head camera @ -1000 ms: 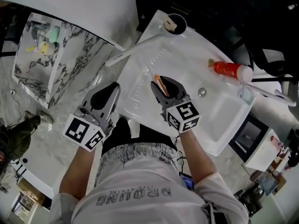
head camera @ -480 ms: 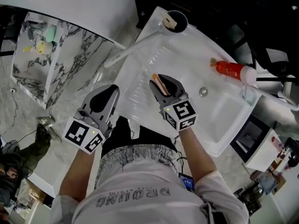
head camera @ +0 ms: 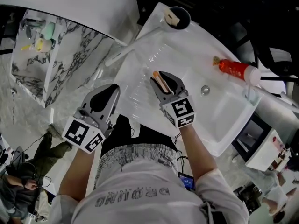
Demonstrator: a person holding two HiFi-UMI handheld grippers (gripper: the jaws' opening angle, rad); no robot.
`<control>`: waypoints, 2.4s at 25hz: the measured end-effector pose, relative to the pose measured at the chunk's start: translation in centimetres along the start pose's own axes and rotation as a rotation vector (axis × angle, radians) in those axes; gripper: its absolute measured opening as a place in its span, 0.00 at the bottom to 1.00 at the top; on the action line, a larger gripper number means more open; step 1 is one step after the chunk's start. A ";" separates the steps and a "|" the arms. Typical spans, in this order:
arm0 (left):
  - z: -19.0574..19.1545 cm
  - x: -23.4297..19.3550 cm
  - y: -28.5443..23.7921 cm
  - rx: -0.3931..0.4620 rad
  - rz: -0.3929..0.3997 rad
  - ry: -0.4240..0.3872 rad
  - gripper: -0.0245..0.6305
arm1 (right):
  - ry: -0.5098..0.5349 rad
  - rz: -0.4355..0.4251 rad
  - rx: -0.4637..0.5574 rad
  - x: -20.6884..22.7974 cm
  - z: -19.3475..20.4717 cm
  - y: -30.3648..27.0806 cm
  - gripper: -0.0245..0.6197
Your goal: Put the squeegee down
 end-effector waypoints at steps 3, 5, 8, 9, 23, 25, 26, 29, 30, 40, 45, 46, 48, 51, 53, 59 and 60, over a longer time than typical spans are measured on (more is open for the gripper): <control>0.3 0.0 -0.1 -0.007 0.002 0.001 0.09 | 0.018 0.002 -0.009 -0.1 0.0 -0.3 0.26; 0.4 0.0 -0.2 -0.011 0.001 0.001 0.09 | 0.027 0.005 -0.018 0.0 0.2 -0.5 0.26; 0.5 -0.1 -0.1 -0.015 -0.002 0.003 0.09 | 0.048 0.014 -0.042 0.1 0.7 -0.9 0.26; 0.6 -0.1 -0.1 -0.015 -0.003 0.003 0.09 | 0.050 0.014 -0.050 0.2 0.9 -1.1 0.26; 0.8 -0.2 0.1 -0.014 -0.008 0.008 0.09 | 0.058 0.016 -0.086 0.3 1.8 -2.0 0.26; 0.7 -0.2 0.2 -0.013 -0.010 0.007 0.09 | 0.054 0.015 -0.083 0.2 1.8 -2.0 0.26; 0.7 -0.3 0.3 -0.013 -0.010 0.007 0.09 | 0.053 0.015 -0.082 0.2 1.8 -2.0 0.26; 0.7 -0.3 0.4 -0.012 -0.011 0.006 0.09 | 0.056 0.018 -0.079 0.2 1.9 -2.1 0.26; 0.7 -0.2 0.4 -0.012 -0.010 0.006 0.09 | 0.059 0.019 -0.080 0.1 1.9 -2.1 0.26; 0.6 -0.1 0.7 -0.004 -0.007 0.000 0.09 | 0.061 0.036 -0.082 -0.1 2.0 -2.2 0.26; 0.5 0.1 1.1 0.000 -0.005 -0.004 0.09 | 0.058 0.049 -0.074 -0.2 1.8 -2.1 0.28; 0.5 0.2 1.2 0.002 -0.005 -0.005 0.09 | 0.056 0.049 -0.070 -0.3 1.8 -2.0 0.30; 0.4 0.3 1.3 0.006 -0.004 -0.007 0.09 | 0.056 0.052 -0.063 -0.4 1.5 -1.8 0.34; 0.2 0.5 1.5 0.015 0.000 -0.011 0.09 | 0.061 0.059 -0.053 -0.4 1.1 -1.4 0.36; -0.1 0.8 1.6 0.021 0.004 -0.016 0.09 | 0.065 0.062 -0.043 -0.5 0.7 -1.0 0.37; -1.2 1.5 2.0 0.050 0.021 -0.037 0.09 | 0.078 0.083 -0.013 -0.7 -0.7 0.3 0.38; -1.4 1.7 2.1 0.054 0.024 -0.041 0.09 | 0.081 0.088 -0.007 -0.8 -1.0 0.6 0.38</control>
Point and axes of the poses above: the fingertips, and each gripper's own axes: y backward along the fingers, x to its right, z out of its underside, the point moved 5 cm from there along y, backward along the fingers, and after that the axes turned 4 degrees about y, right-handed, at the moved point
